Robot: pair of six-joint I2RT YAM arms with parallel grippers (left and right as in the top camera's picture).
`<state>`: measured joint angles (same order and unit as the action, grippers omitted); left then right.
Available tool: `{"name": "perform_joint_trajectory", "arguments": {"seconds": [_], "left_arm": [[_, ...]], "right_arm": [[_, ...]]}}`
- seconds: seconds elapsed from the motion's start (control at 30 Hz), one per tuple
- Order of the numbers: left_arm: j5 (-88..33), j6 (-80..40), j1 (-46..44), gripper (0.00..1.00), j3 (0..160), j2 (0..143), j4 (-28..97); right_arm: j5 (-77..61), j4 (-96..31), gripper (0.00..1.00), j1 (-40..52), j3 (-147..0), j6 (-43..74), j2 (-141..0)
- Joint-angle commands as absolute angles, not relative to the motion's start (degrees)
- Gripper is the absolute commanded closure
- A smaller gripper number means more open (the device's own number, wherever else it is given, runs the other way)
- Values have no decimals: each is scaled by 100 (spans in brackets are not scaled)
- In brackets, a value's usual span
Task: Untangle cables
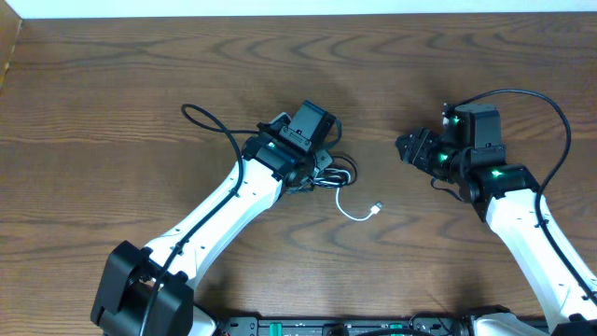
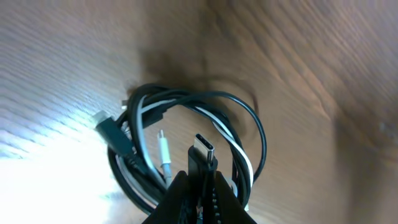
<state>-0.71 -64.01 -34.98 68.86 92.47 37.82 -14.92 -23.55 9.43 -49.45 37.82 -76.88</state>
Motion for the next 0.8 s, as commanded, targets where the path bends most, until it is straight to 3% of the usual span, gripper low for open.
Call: {"name": "perform_joint_trajectory", "arguments": {"seconds": [0.0, 0.47, 0.5, 0.6, 0.63, 0.7, 0.77], "left_arm": [[307, -6305, -3496, 92, 6829, 9456, 3811], [685, -6305, -3468, 91, 6829, 10582, 2620], [860, -6302, -3468, 83, 6829, 10641, 2491], [1302, -6243, -3468, 35, 6831, 10709, 2340], [1437, -6101, -3465, 23, 6831, 10709, 2324], [1518, -5555, -3454, 12, 6851, 10691, 2252], [1507, -4742, -3430, 8, 6938, 10641, 2244]], "right_arm": [[-1214, -2429, 39, 902, -5046, 3658, -7732], [-591, -2943, 36, 862, -5046, 3656, -7732], [-589, -2956, 36, 849, -5046, 3656, -7732], [-591, -2958, 35, 794, -5046, 3653, -7732], [-591, -2958, 34, 777, -5046, 3656, -7732], [-591, -2958, 34, 753, -5046, 3653, -7732], [-591, -2954, 32, 744, -5046, 3653, -7732]]}}
